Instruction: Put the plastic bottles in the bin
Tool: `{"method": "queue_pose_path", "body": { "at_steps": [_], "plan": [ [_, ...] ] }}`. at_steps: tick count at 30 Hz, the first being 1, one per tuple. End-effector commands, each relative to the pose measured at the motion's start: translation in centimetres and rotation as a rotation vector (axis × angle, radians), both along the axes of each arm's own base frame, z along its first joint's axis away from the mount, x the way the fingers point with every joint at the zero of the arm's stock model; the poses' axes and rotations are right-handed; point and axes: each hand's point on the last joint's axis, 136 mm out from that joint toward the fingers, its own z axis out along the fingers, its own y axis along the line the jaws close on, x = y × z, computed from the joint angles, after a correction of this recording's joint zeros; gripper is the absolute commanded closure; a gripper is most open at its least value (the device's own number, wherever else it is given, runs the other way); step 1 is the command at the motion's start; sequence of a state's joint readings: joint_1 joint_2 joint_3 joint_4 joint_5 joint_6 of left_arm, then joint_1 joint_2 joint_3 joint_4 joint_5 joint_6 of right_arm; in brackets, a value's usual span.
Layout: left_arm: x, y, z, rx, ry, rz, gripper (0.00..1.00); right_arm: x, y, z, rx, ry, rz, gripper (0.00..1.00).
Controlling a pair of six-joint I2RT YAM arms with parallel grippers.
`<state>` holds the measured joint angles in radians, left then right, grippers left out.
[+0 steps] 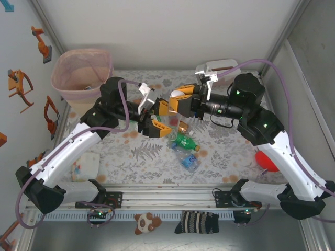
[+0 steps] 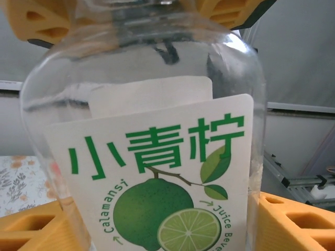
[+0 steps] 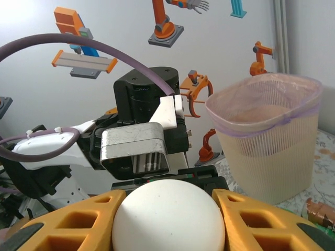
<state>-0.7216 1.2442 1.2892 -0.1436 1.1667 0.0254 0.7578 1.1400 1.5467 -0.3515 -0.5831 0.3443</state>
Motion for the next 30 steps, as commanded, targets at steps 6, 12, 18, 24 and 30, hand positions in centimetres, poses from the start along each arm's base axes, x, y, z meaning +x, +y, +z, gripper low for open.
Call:
{"method": "queue_pose_path", "body": {
  "at_steps": [6,12,18,24,30],
  "plan": [
    [-0.3,-0.1,0.7,-0.012,-0.041,-0.001,0.39,-0.2,-0.8,1.9,0.048,-0.045,-0.029,0.63],
    [0.0,0.1,0.7,0.001,-0.041,0.022,0.39,0.1,-1.5,1.6,0.029,-0.044,-0.079,0.43],
    [3.1,1.1,1.0,0.029,-0.018,0.158,0.4,1.8,-3.9,0.6,-0.042,-0.057,-0.26,0.3],
    [11.0,4.6,-0.2,0.168,-0.004,0.588,0.4,3.2,-6.4,-0.3,-0.085,-0.076,-0.423,0.29],
    [19.0,11.8,-1.2,0.325,0.032,1.061,0.43,4.4,-7.8,-1.5,-0.146,-0.063,-0.527,0.29]
  ]
}}
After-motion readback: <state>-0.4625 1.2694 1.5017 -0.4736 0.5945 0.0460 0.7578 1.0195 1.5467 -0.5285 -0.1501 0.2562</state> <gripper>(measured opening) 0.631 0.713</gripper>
